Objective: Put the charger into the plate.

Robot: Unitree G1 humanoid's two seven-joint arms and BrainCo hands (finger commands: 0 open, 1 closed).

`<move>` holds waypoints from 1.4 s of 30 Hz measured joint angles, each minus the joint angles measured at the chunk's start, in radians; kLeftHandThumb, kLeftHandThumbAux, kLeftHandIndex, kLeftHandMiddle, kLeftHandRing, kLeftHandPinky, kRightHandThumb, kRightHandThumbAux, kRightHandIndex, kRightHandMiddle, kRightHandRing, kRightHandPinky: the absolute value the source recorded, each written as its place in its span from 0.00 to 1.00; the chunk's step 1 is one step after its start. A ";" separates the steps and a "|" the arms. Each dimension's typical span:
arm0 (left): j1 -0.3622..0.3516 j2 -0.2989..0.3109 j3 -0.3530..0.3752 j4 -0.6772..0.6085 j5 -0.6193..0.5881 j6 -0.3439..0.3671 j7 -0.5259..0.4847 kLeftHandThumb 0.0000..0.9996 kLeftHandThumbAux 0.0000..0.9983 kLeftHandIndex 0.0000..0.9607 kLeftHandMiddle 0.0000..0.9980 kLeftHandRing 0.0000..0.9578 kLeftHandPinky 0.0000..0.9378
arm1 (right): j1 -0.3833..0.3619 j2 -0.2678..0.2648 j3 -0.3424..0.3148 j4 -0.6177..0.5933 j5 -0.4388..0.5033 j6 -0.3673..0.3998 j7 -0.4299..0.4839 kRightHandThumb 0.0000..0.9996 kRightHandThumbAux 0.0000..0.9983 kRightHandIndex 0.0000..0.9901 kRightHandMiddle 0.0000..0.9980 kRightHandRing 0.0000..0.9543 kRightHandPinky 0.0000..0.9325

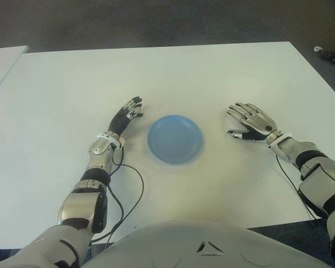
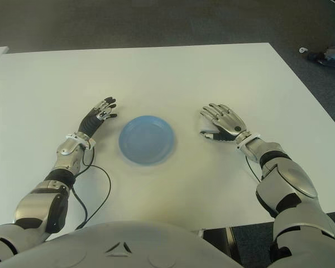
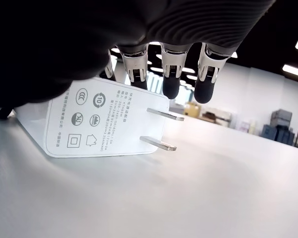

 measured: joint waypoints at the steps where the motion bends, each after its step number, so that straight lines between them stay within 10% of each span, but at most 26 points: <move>1: 0.000 0.001 0.000 0.001 0.000 0.000 0.000 0.00 0.39 0.01 0.00 0.00 0.03 | 0.000 0.002 0.000 0.000 0.001 -0.002 0.000 0.37 0.10 0.00 0.00 0.00 0.16; 15: 0.003 0.007 -0.002 0.002 -0.006 -0.001 -0.020 0.00 0.39 0.01 0.00 0.00 0.01 | -0.002 0.011 0.005 -0.014 0.018 -0.053 0.017 0.39 0.14 0.00 0.00 0.00 0.35; 37: 0.015 0.008 -0.005 -0.015 -0.006 -0.001 -0.024 0.00 0.39 0.02 0.00 0.00 0.03 | 0.003 0.013 0.002 -0.024 0.040 -0.118 0.062 0.38 0.16 0.00 0.00 0.01 0.38; 42: 0.013 0.008 -0.004 -0.022 -0.007 -0.002 -0.024 0.00 0.38 0.04 0.01 0.00 0.02 | 0.004 0.017 -0.040 -0.028 0.104 -0.133 0.122 0.36 0.20 0.05 0.13 0.31 0.58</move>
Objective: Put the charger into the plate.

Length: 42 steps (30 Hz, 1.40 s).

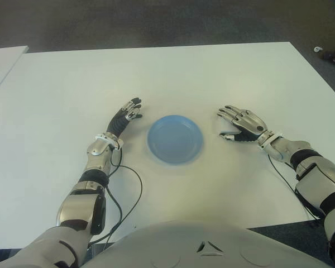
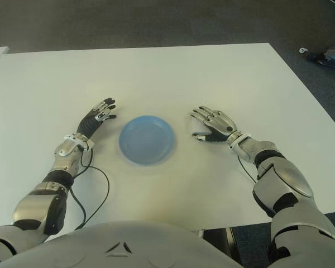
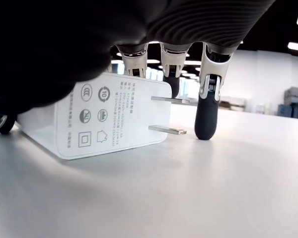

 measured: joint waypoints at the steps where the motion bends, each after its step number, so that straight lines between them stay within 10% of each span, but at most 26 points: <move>1: 0.000 0.000 0.000 -0.001 0.000 0.000 0.000 0.00 0.38 0.04 0.01 0.00 0.02 | 0.000 0.001 -0.008 -0.001 0.011 -0.004 0.016 0.36 0.20 0.06 0.17 0.34 0.60; 4: 0.000 -0.003 0.000 -0.001 0.000 0.000 0.000 0.00 0.38 0.07 0.02 0.00 0.02 | 0.002 0.007 -0.033 -0.006 0.047 -0.016 0.069 0.37 0.26 0.34 0.48 0.55 0.69; 13: 0.005 -0.010 0.002 -0.008 -0.001 -0.001 0.000 0.00 0.37 0.13 0.05 0.02 0.04 | 0.027 0.007 -0.048 -0.039 0.050 -0.001 0.023 0.59 0.52 0.62 0.80 0.86 0.94; 28: 0.021 -0.023 0.010 -0.021 -0.001 -0.016 0.000 0.00 0.39 0.20 0.11 0.07 0.09 | 0.081 0.042 -0.124 -0.042 0.114 -0.013 -0.037 0.84 0.71 0.81 0.90 0.93 0.98; 42: 0.023 -0.028 0.013 -0.025 0.000 -0.016 0.006 0.00 0.36 0.23 0.13 0.09 0.10 | 0.112 0.051 -0.198 -0.080 0.201 -0.052 0.083 0.77 0.76 0.86 0.91 0.94 0.96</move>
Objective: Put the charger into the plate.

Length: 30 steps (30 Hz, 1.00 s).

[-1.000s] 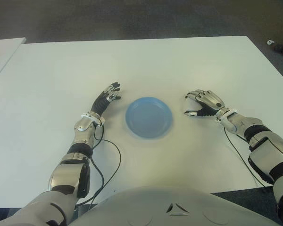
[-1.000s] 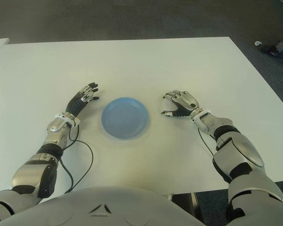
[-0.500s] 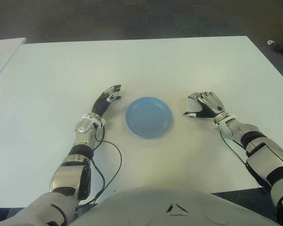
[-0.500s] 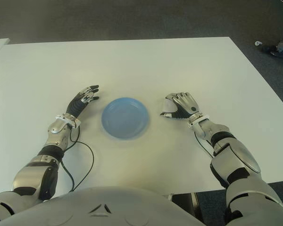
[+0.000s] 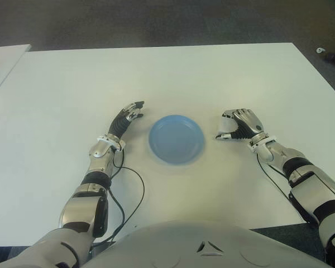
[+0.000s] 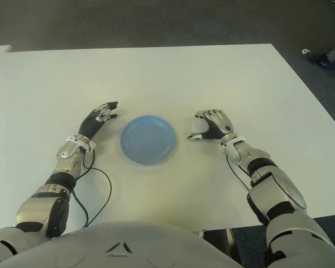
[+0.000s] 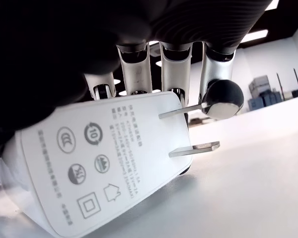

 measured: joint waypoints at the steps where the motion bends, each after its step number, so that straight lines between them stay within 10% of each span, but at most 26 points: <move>1: 0.000 0.000 0.000 0.000 0.000 0.000 0.000 0.00 0.36 0.23 0.13 0.09 0.11 | 0.001 0.000 -0.001 -0.001 0.000 0.000 0.000 0.75 0.76 0.86 0.91 0.94 0.96; 20: -0.009 -0.012 -0.003 0.001 0.000 0.010 0.001 0.00 0.38 0.18 0.15 0.12 0.13 | 0.028 -0.017 -0.010 -0.028 -0.008 -0.028 -0.064 0.65 0.80 0.86 0.91 0.94 0.95; 30: -0.029 -0.020 -0.005 0.020 0.000 0.015 0.009 0.00 0.39 0.17 0.16 0.13 0.14 | 0.073 -0.072 -0.094 -0.260 -0.007 -0.071 -0.049 0.76 0.76 0.87 0.91 0.95 0.97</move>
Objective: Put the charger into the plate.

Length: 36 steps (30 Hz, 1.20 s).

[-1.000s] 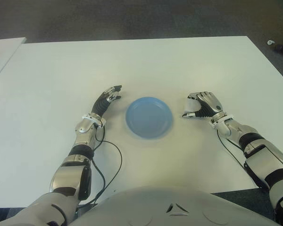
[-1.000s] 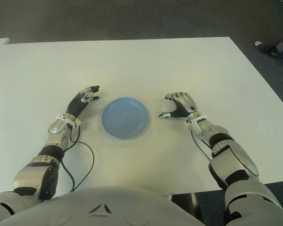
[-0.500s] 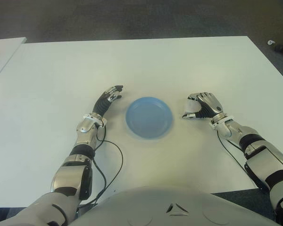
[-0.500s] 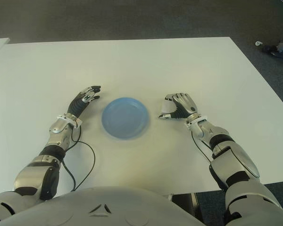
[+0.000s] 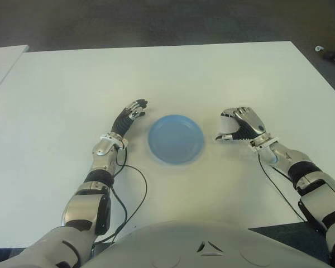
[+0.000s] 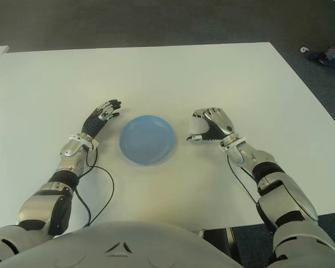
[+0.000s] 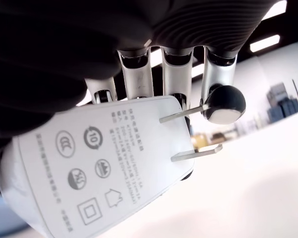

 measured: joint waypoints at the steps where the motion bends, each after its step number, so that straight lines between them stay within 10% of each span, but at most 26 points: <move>1: -0.004 -0.002 0.000 0.003 0.000 0.002 0.001 0.00 0.39 0.17 0.16 0.13 0.14 | 0.004 -0.002 -0.013 -0.025 0.002 0.000 0.008 0.78 0.75 0.87 0.91 0.95 0.96; 15: -0.013 -0.016 -0.001 0.022 0.001 0.002 0.021 0.00 0.39 0.15 0.16 0.12 0.13 | 0.073 0.017 -0.172 -0.404 0.018 0.139 0.231 0.94 0.68 0.92 0.95 0.97 0.97; 36: -0.018 -0.029 0.002 0.028 0.000 0.002 0.038 0.00 0.39 0.16 0.17 0.14 0.14 | 0.060 0.132 -0.214 -0.493 0.049 0.197 0.506 1.00 0.64 0.87 0.90 0.93 0.94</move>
